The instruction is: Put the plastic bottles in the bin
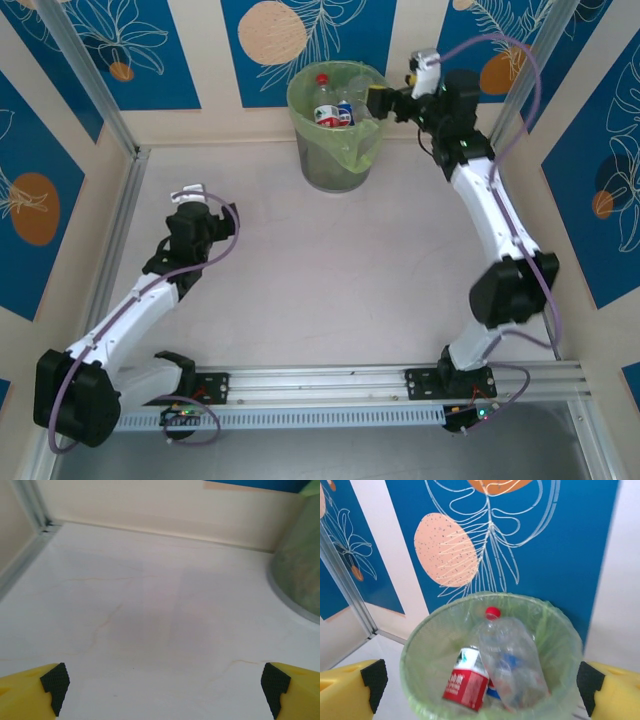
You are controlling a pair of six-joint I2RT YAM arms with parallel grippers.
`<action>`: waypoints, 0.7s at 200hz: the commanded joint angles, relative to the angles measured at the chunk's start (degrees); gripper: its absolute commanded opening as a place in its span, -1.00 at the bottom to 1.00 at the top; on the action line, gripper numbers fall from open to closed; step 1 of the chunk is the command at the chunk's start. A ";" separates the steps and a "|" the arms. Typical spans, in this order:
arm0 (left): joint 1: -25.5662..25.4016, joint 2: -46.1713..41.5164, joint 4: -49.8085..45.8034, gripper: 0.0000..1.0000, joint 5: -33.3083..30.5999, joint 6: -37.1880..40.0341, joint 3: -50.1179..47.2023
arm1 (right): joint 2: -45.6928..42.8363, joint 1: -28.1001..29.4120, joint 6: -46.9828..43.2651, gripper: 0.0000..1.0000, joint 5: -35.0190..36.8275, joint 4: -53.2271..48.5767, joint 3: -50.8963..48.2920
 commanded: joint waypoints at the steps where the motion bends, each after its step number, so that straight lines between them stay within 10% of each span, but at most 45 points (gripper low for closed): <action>1: 4.52 0.58 3.06 1.00 -1.67 5.95 -2.45 | -8.00 -2.98 5.21 0.99 6.50 7.36 -13.80; 66: 17.06 12.01 18.98 0.99 7.35 10.89 -9.71 | -23.95 -10.66 5.00 0.99 11.62 7.24 -46.34; 140: 17.61 22.89 35.80 0.99 22.26 14.83 -12.41 | -19.17 -13.34 3.10 0.99 7.77 22.75 -65.90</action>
